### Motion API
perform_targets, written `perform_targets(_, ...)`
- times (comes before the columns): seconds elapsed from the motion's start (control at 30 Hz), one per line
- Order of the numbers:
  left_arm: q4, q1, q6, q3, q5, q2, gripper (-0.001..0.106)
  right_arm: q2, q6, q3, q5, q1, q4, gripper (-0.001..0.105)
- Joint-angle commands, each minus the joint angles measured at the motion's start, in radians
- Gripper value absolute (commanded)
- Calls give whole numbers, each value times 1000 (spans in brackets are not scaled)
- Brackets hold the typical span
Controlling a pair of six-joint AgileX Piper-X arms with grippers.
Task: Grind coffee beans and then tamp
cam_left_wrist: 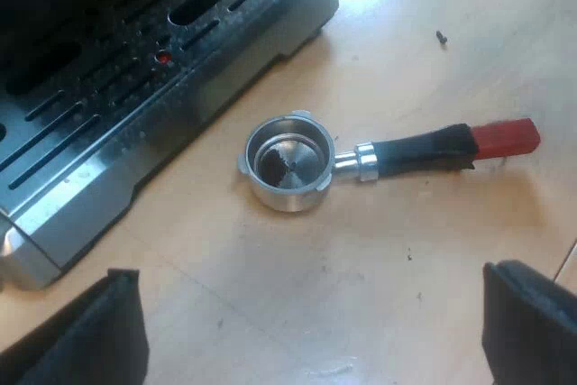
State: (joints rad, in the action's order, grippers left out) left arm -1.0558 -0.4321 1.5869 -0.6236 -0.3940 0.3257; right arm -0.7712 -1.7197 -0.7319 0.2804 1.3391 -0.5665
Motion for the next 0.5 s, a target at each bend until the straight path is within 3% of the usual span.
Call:
perform_targets(0.03, -17, -4, 27, -7, 40, -26, 78, -2, -33, -11, 7, 2, 79, 58)
perform_targets(0.13, -25, -4, 101, -7, 131, -27, 78, -5, -31, -11, 7, 2, 146, 58)
perform_targets(0.27, -20, -4, 181, -7, 187, -11, 78, -29, -30, -11, 28, 2, 201, 63)
perform_targets(0.37, -20, -4, 211, -7, 234, 19, 78, -80, -33, -11, 39, 2, 226, 79)
perform_targets(0.5, -16, 11, 223, -7, 256, 86, 78, -160, -35, -11, 37, 2, 258, 80)
